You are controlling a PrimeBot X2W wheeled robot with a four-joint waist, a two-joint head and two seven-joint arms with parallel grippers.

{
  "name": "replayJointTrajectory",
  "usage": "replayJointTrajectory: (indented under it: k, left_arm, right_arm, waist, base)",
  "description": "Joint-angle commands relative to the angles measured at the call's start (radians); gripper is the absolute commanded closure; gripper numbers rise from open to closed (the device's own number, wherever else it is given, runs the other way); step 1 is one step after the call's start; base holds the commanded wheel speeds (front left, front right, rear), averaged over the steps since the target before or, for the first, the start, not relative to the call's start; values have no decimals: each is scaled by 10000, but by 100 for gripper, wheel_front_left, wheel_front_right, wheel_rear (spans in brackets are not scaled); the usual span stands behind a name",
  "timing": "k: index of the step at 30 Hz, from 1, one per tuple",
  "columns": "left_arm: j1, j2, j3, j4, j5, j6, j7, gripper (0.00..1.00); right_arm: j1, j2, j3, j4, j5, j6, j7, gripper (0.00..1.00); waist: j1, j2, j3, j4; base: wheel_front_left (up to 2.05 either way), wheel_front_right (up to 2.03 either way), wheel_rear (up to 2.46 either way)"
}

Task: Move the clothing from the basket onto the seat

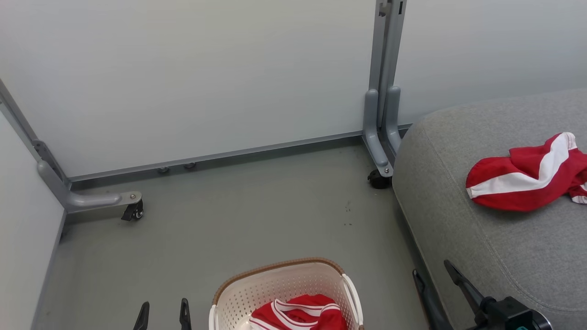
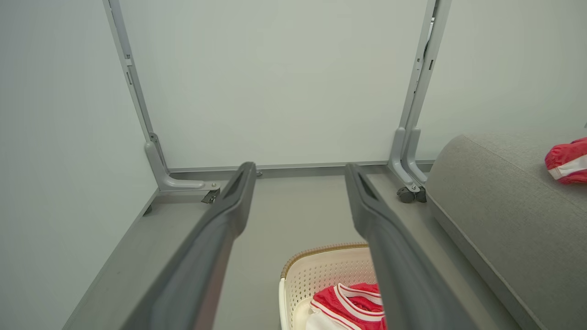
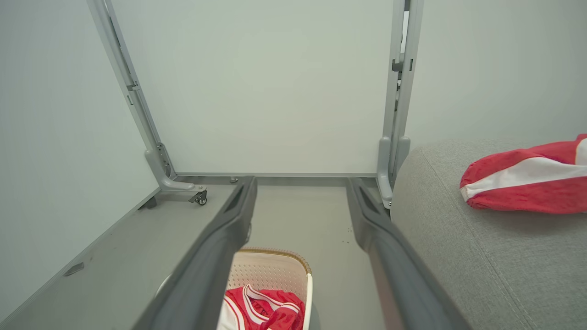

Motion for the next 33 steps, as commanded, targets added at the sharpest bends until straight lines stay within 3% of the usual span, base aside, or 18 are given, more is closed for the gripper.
replayJointTrajectory:
  k: [1, 10, 18, 25, 33]
  left_arm:
    - [-186, 6, -11, -13, 96, 32, 10, 0]
    - [-390, 6, -170, 81, 210, -54, 10, 0]
    - [-1243, 9, -674, 767, 510, -559, 10, 0]
    - [-3044, 47, -1092, 1705, 1049, -1172, 10, 0]
    - [-5935, 593, -2236, 3384, 1677, -1619, 10, 0]
  right_arm:
    - [-55, -39, -14, -32, -15, -14, -3, 0]
    - [-152, -127, -31, -108, -30, -14, -3, 0]
    - [-498, -333, -349, -272, -37, -14, -1, 0]
    - [-1587, -395, -873, -729, -8, -14, -1, 0]
    - [-3154, -335, -1152, -1188, -13, -14, -3, 0]
  waist:
    - [1, 0, 35, 8]
    - [1, 0, 511, -10]
    - [1, 0, 1620, 7]
    - [1, 0, 3873, -97]
    - [1, 0, 6315, -226]
  base:
    - [0, 0, 0]
    - [0, 0, 0]
    - [0, 0, 0]
    - [0, 0, 0]
    - [0, 0, 0]
